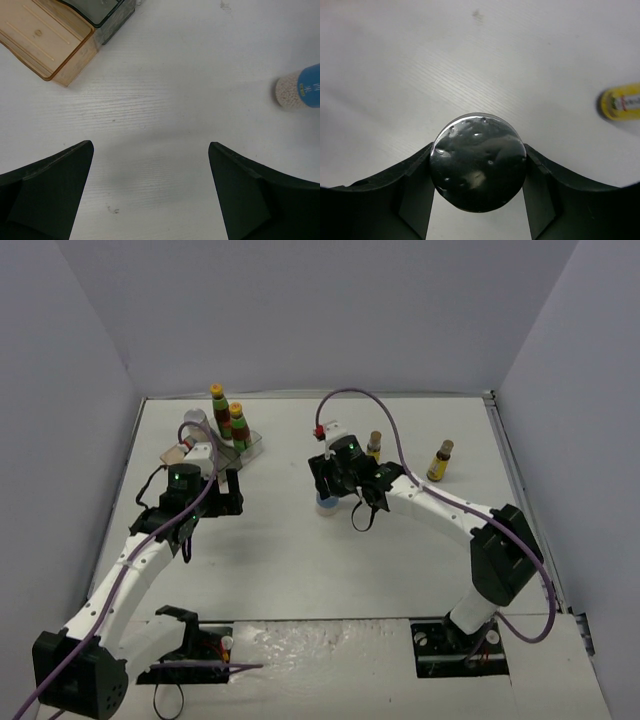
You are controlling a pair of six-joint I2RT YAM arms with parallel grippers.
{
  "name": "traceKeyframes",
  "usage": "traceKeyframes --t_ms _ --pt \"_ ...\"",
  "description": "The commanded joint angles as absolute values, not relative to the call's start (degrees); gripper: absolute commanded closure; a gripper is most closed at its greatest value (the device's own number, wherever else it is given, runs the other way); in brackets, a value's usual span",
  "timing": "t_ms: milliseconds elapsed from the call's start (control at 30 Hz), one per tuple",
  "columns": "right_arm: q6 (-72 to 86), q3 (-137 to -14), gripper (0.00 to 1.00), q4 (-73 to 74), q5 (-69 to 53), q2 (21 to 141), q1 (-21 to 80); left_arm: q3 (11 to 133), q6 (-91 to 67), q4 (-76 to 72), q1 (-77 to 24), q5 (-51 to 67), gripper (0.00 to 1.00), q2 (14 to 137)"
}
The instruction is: Organize the condiment bottles
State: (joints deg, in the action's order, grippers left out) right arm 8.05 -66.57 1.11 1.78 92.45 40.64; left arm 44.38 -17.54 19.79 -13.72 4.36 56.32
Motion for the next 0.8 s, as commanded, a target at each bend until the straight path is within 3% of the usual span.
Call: traceKeyframes --t_ms 0,200,300,433,467,633,767 --pt "4.62 -72.26 0.91 -2.55 0.62 95.29 44.73 46.67 -16.55 16.52 -13.47 3.34 0.03 54.47" --pt "3.42 -73.89 0.82 -2.94 -1.41 98.61 47.93 45.97 -16.60 15.80 -13.45 3.90 0.03 53.43" --pt "3.08 -72.87 0.72 -3.68 -1.41 98.96 48.51 45.79 -16.70 15.47 -13.54 5.34 0.03 53.35" --pt "2.88 -71.52 0.51 -3.88 -1.51 98.44 49.15 45.42 -17.53 15.38 -13.65 7.63 0.03 52.98" --pt "2.80 -71.34 0.41 -3.95 -1.60 97.58 49.23 45.37 -17.78 15.41 -13.83 8.06 0.03 52.93" --pt "2.52 -70.49 0.11 -3.59 -0.92 92.75 49.39 47.52 -18.98 16.94 -15.23 9.94 0.03 53.40" --pt "2.11 -69.00 0.01 -2.19 2.04 88.59 48.92 50.70 -20.27 17.14 -16.95 10.19 0.03 54.72"
